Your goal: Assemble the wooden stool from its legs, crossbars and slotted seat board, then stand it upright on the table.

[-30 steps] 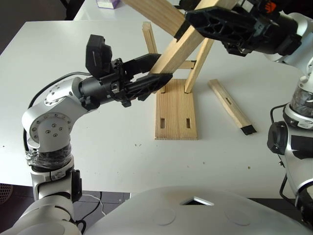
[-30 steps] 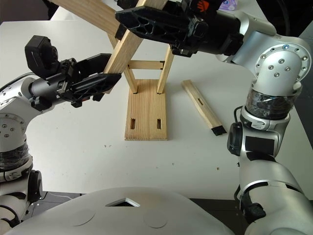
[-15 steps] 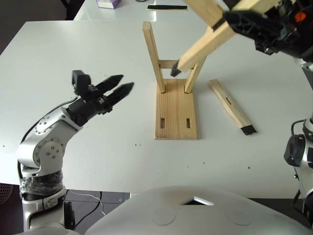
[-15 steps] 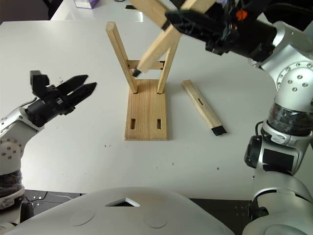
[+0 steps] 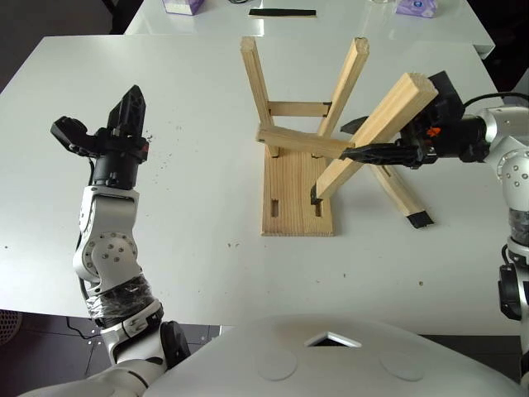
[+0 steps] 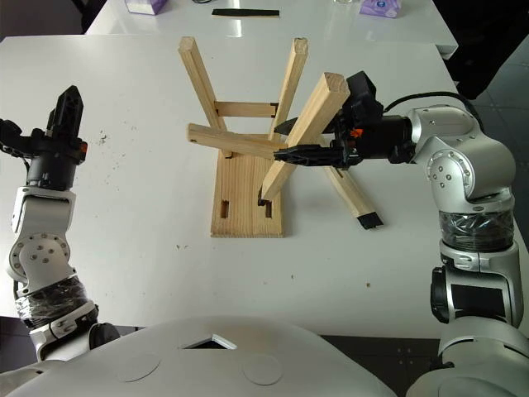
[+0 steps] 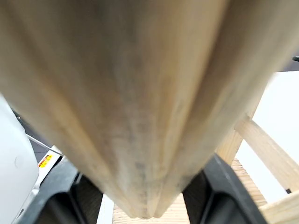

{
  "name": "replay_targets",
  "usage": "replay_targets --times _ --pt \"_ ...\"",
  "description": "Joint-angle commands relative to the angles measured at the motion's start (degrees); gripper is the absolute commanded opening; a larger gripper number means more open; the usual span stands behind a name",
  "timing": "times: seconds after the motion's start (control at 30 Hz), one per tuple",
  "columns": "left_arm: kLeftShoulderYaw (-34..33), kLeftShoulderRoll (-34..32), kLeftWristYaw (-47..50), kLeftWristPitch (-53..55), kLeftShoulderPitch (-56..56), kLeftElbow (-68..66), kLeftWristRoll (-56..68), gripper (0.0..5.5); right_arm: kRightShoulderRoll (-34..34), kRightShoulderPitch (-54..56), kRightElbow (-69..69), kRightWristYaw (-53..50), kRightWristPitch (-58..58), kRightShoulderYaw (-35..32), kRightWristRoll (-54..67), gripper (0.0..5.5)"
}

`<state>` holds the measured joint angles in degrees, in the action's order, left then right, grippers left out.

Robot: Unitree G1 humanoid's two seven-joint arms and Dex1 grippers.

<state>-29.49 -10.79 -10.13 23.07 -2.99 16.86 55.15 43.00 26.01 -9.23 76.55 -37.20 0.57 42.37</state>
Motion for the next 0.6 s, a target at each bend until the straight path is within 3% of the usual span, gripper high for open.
replay_targets --times 0.03,0.6 --pt "1.3 0.0 0.4 0.4 1.8 1.5 -0.5 3.16 1.0 -1.0 -2.1 1.3 0.2 1.6 -1.0 2.01" --pt "3.2 -1.4 -1.1 0.5 1.4 0.1 -1.2 3.16 -1.5 0.8 5.9 2.8 4.9 5.2 -7.2 2.01"
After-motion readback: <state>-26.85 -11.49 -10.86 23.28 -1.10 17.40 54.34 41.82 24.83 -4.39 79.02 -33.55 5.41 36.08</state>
